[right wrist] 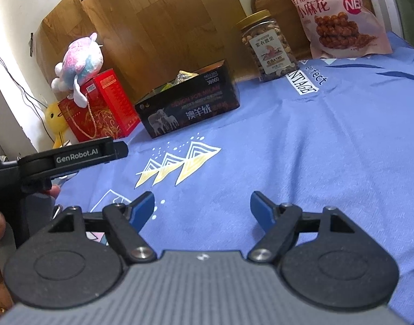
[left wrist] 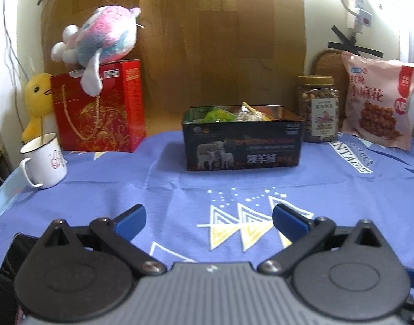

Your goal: Organize snacks

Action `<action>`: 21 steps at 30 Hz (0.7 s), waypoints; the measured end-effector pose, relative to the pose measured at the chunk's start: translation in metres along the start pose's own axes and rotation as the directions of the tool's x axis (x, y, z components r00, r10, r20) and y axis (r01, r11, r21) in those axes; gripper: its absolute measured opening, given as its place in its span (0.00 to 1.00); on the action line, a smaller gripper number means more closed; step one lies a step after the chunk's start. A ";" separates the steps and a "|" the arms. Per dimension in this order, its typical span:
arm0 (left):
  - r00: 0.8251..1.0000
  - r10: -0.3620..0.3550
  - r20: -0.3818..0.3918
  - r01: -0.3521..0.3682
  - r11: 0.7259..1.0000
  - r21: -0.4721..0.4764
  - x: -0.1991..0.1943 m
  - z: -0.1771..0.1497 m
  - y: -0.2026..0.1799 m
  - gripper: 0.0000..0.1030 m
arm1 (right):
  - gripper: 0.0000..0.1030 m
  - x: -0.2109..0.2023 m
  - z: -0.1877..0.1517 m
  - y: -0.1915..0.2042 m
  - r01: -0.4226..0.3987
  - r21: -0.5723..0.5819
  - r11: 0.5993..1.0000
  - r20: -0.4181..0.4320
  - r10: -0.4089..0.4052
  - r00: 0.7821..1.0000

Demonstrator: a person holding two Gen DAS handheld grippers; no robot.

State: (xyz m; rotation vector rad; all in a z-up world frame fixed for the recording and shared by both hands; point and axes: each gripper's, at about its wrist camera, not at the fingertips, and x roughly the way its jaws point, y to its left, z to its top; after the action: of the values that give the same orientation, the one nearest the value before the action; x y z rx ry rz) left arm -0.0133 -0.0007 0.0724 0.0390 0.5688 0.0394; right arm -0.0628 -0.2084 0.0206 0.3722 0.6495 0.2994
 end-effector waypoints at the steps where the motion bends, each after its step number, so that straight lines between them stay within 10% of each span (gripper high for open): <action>1: 1.000 -0.003 -0.001 0.003 1.000 -0.003 0.000 -0.001 0.001 1.00 | 0.78 0.000 -0.001 0.000 -0.001 0.001 1.000 -0.002 0.001 1.000; 21: 0.999 -0.048 -0.007 0.048 0.998 0.034 0.003 -0.005 -0.009 1.00 | 0.78 -0.008 -0.006 -0.006 0.053 0.022 0.998 -0.024 -0.052 0.998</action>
State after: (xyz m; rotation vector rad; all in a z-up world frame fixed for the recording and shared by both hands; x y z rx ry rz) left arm -0.0127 -0.0092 0.0663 0.0585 0.5761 -0.0172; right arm -0.0717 -0.2156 0.0174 0.3736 0.6850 0.2468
